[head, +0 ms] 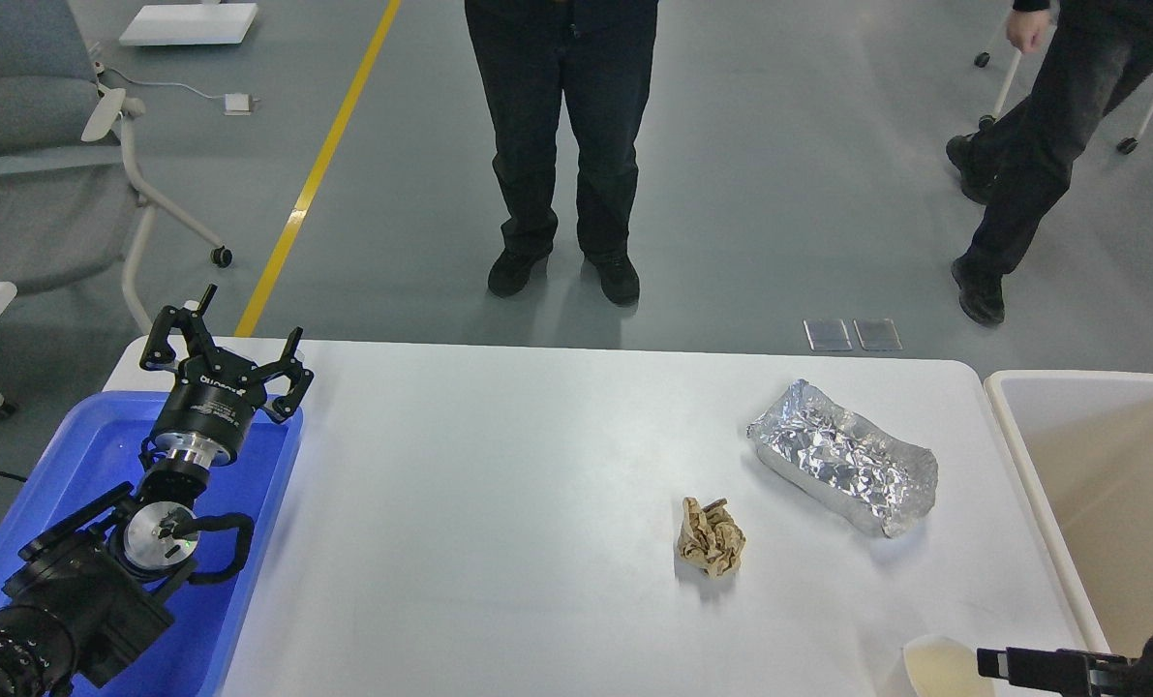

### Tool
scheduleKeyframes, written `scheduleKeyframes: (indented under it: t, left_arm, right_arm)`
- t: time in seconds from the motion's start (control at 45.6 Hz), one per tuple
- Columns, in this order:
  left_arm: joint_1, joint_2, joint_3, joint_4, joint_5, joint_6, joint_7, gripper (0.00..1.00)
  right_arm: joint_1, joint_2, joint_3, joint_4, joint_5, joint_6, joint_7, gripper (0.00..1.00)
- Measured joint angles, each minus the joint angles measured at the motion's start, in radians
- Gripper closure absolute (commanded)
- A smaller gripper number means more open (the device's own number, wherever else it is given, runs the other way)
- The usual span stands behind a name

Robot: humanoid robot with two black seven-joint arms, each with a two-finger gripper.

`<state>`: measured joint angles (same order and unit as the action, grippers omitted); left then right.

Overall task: Tidy desktop
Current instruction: 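Lower the right gripper down to the beige paper cup near the edge, then close the right gripper around the beige paper cup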

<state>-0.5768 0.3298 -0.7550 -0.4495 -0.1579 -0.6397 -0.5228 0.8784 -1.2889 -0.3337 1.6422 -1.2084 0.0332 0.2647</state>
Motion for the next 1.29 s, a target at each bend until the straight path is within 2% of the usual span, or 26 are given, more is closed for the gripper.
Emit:
scheduleKeyframes:
  t: [0.657,1.008,1.074,1.118,1.249,1.293]
  left_arm:
    - [0.000,0.000,0.000,0.000,0.000,0.000,0.000,0.00]
    - [0.000,0.000,0.000,0.000,0.000,0.000,0.000,0.00]
    - [0.000,0.000,0.000,0.000,0.000,0.000,0.000,0.00]
    - [0.000,0.000,0.000,0.000,0.000,0.000,0.000,0.00]
    - [0.000,0.000,0.000,0.000,0.000,0.000,0.000,0.00]
    - [0.000,0.000,0.000,0.000,0.000,0.000,0.000,0.00]
  right_arm:
    - [-0.073,0.131,-0.001,-0.134,-0.010,-0.054,0.001,0.00]
    - [-0.095,0.162,-0.001,-0.152,-0.009,-0.067,0.034,0.00]
    - [-0.098,0.167,-0.001,-0.153,-0.007,-0.070,0.039,0.08]
    - [-0.099,0.170,-0.001,-0.153,-0.006,-0.073,0.042,0.22]
    - [-0.103,0.182,-0.001,-0.155,-0.004,-0.082,0.047,0.48]
    - [-0.104,0.187,-0.001,-0.156,-0.004,-0.086,0.049,0.53]
